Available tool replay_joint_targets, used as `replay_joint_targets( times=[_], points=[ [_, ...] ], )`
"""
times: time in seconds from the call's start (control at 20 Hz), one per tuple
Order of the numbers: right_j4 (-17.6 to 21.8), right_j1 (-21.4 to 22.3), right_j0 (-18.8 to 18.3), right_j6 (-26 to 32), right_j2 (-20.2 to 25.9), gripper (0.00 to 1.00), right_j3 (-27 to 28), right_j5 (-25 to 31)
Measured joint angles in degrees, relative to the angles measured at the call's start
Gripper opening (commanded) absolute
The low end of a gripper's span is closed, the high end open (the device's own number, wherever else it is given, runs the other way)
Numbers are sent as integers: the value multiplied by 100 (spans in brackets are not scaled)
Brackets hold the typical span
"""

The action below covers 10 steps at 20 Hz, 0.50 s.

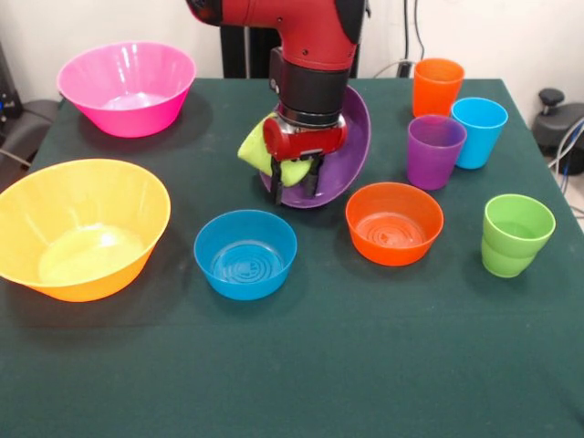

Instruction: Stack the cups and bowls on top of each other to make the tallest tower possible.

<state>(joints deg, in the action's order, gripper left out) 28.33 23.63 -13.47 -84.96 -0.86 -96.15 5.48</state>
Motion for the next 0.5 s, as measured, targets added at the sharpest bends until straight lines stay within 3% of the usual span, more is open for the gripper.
replay_joint_targets(
  times=[0.5],
  points=[
    [-21, -20, 1, -1, -37, 100, 33, -6]
  ],
)
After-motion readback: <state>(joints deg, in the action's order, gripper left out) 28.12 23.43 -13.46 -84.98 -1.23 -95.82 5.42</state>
